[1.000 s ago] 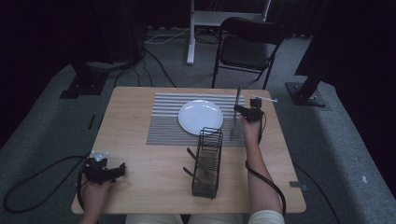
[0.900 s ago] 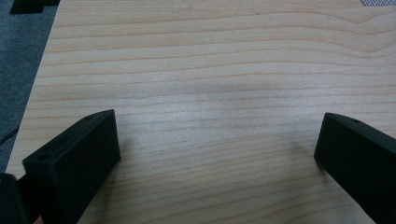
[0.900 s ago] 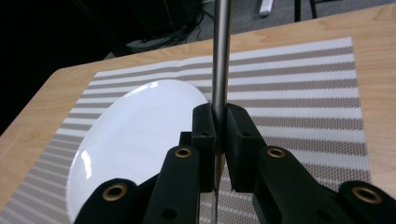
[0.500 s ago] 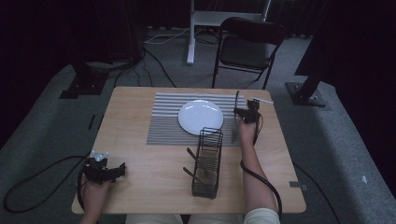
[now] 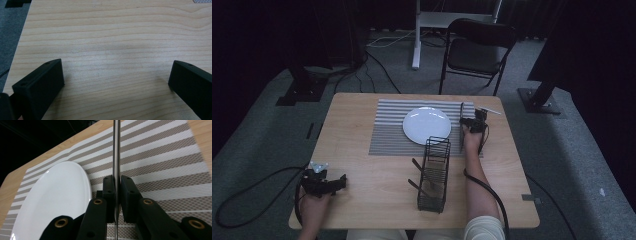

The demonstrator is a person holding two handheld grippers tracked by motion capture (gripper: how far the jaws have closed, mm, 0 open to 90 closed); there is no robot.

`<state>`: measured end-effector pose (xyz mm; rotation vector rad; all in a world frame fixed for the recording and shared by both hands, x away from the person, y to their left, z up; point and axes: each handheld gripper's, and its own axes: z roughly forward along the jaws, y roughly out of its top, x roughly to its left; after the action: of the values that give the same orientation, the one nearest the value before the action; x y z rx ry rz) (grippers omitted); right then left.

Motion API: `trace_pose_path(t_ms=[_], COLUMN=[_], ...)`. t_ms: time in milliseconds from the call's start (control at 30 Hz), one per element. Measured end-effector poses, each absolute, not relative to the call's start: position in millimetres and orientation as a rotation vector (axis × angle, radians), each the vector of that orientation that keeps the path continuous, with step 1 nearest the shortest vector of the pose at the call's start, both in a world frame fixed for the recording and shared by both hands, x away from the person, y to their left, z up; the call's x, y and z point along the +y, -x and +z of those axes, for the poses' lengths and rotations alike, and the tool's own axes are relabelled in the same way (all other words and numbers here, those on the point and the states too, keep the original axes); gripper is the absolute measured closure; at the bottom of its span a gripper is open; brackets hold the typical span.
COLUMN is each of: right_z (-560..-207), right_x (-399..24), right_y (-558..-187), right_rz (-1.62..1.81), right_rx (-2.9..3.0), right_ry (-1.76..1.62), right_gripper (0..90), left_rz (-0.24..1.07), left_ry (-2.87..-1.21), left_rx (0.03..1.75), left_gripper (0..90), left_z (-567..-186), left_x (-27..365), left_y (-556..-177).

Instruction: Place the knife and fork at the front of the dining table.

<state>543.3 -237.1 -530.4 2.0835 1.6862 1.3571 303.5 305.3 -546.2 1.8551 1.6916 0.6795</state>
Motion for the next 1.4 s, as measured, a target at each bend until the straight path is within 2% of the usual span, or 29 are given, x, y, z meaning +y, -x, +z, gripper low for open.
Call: trace_pose_path(t_ms=[500, 633, 733, 967, 1033, 1233, 1300, 1400], right_z=[-548, -544, -542, -538, -536, -534, -535, -536], right_x=[-224, -224, -225, -234, -235, -238, -240, -240], right_y=[-547, -547, -547, -537, -535, -524, -520, -513], right_rz=[1.283, 1.257, 1.255, 1.259, 1.249, 1.254, 1.264, 1.257], right_rx=[1.735, 1.748, 1.756, 1.774, 1.783, 1.811, 1.837, 1.872], right_ry=[-2.064, -2.045, -2.041, -2.007, -1.989, -1.952, -1.933, -1.886], right_gripper=[81.3, 69.9, 68.6, 49.5, 46.3, 30.3, 22.2, 18.5], left_rz=[0.68, 0.679, 0.68, 0.683, 0.682, 0.714, 0.67, 0.601], left_ry=[-1.855, -1.855, -1.851, -1.844, -1.851, -1.948, -1.977, -1.995], left_rx=[1.692, 1.692, 1.694, 1.7, 1.695, 1.587, 1.587, 1.594], left_gripper=[0.0, 0.0, 0.0, 0.0, 0.0, 0.0, 0.0, 0.0], left_z=[-546, -546, -546, -546, -546, -544, -542, -541], left_x=[305, 305, 305, 305, 306, 301, 299, 299], left_y=[-303, -303, -304, -303, -302, -296, -294, -292])
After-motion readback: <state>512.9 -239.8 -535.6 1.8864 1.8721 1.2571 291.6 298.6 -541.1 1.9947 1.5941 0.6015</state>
